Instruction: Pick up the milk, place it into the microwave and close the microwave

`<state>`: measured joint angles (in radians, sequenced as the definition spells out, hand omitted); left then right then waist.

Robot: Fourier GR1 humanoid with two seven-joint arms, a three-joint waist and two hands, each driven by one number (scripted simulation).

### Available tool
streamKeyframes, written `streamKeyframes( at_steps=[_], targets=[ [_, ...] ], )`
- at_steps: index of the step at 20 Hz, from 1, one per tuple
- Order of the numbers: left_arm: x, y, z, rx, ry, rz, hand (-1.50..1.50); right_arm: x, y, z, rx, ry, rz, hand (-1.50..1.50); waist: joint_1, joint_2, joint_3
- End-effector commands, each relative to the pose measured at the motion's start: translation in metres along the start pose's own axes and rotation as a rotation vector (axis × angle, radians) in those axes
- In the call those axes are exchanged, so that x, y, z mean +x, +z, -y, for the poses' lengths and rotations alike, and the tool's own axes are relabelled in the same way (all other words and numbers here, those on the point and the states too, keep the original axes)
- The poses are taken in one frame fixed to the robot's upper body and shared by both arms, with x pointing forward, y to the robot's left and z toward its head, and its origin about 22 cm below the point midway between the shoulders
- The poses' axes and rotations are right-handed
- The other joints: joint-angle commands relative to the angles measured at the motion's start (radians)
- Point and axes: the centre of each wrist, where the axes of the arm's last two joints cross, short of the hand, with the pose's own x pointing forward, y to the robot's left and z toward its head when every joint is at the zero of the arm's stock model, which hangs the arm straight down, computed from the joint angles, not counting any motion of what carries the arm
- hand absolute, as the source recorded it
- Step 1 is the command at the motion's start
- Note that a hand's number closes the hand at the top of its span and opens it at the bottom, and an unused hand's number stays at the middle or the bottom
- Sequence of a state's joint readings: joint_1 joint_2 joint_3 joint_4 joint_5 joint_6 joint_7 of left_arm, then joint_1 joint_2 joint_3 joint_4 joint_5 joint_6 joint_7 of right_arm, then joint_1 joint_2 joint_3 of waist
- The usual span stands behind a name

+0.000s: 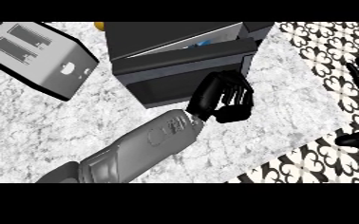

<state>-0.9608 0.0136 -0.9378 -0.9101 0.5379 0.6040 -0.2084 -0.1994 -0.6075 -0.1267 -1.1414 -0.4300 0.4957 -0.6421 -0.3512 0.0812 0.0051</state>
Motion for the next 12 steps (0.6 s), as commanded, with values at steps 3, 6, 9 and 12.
streamKeyframes(
  at_steps=[3, 6, 9, 12],
  targets=[
    [0.020, -0.023, -0.004, 0.037, 0.001, 0.028, 1.50, 0.011, -0.022, -0.001, 0.100, -0.067, 0.076, -1.50, -0.038, 0.007, 0.001],
    [0.025, -0.030, -0.008, 0.047, -0.002, 0.037, 1.50, 0.014, -0.032, -0.007, 0.151, -0.097, 0.097, -1.50, -0.049, 0.020, 0.004],
    [0.031, -0.038, -0.011, 0.061, -0.008, 0.038, 1.50, 0.014, -0.035, -0.012, 0.189, -0.135, 0.078, -1.50, -0.060, 0.023, 0.006],
    [0.035, -0.044, -0.015, 0.072, -0.007, 0.044, 1.50, 0.024, -0.047, -0.013, 0.248, -0.135, 0.083, -1.50, -0.069, 0.030, 0.005]
  ],
)
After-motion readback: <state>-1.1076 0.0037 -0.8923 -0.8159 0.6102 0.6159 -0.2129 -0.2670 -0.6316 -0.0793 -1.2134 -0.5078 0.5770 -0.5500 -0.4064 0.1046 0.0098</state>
